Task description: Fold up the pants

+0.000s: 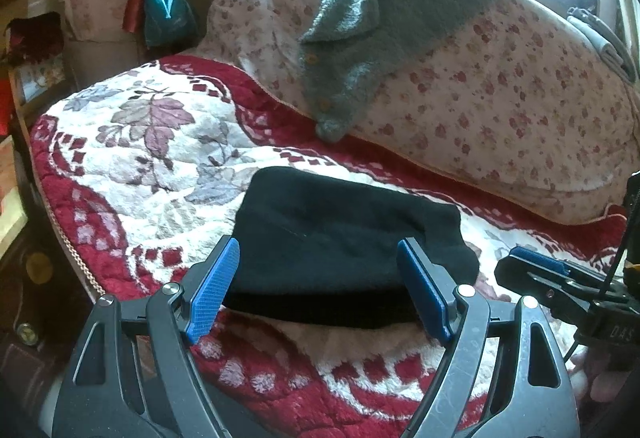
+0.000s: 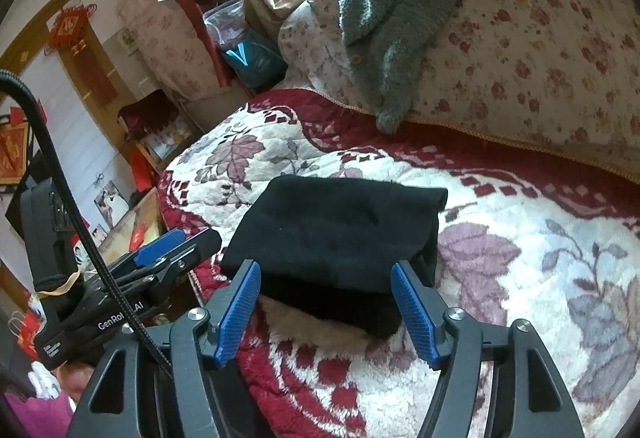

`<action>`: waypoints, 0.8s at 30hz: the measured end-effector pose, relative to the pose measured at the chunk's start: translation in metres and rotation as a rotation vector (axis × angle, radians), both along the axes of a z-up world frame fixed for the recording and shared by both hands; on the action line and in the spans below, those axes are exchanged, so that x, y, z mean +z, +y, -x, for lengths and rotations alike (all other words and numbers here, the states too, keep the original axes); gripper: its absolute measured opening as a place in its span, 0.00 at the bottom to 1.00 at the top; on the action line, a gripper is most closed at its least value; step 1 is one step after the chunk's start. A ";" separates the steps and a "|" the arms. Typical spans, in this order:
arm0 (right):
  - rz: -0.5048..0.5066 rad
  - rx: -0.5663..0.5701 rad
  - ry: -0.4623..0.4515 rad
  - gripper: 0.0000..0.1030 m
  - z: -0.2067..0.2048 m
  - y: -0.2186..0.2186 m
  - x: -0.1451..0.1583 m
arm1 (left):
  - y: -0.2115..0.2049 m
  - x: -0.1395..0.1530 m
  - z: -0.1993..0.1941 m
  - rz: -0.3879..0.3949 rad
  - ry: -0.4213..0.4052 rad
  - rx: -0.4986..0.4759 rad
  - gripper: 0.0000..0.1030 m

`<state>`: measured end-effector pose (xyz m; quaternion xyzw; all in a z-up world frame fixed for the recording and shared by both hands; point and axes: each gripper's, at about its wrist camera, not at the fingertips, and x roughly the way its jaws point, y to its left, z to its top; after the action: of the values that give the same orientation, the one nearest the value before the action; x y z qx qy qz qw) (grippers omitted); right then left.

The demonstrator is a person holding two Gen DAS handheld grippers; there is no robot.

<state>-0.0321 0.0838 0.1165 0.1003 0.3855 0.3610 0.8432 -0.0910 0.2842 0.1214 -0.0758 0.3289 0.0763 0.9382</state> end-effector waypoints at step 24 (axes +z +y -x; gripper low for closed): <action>0.033 0.031 -0.017 0.67 -0.006 0.025 -0.001 | 0.025 -0.001 0.000 -0.027 0.019 0.110 0.80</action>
<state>-0.0256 0.1091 0.1154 0.0772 0.3859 0.3685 0.8422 -0.0914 0.3096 0.1205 -0.0804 0.3323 0.1330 0.9303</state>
